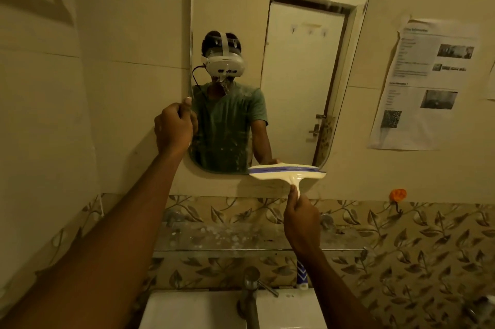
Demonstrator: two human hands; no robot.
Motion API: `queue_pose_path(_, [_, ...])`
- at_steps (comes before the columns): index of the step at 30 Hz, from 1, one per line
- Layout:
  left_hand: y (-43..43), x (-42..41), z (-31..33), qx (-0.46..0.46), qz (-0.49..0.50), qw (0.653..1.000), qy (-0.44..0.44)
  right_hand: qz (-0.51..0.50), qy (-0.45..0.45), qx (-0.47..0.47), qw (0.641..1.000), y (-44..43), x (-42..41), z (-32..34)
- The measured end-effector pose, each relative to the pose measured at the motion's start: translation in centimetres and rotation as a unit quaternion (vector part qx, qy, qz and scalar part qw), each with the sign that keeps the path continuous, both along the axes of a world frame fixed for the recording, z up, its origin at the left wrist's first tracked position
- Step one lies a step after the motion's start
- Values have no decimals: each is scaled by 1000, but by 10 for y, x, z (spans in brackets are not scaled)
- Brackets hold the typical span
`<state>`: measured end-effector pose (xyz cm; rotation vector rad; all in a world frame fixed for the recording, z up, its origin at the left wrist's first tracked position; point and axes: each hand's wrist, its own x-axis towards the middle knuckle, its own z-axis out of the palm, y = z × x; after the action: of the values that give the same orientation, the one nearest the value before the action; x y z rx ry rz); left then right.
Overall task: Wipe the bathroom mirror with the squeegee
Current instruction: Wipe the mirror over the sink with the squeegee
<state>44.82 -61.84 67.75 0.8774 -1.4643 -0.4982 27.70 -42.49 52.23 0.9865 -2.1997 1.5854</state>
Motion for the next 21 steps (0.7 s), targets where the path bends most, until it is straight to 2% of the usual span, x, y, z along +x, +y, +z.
queue_pose_path(4, [-2, 1, -2, -13, -7, 1000, -5, -24, 23, -50, 998, -9, -3, 28])
queue_pose_path(7, [-6, -1, -4, -17, -16, 1000, -8, -42, 33, -55, 997, -15, -11, 51])
queue_pose_path(11, [-9, -1, -3, -29, -12, 1000, -2, -66, 35, -2, 997, -7, -10, 18])
queue_pose_path(14, [-8, -2, -3, -35, -8, 999, 6, -43, 17, 53, 997, 5, -7, -14])
queue_pose_path(21, [-4, 0, -3, -51, 10, 999, 2, -43, 7, 14, 999, 9, -1, -13])
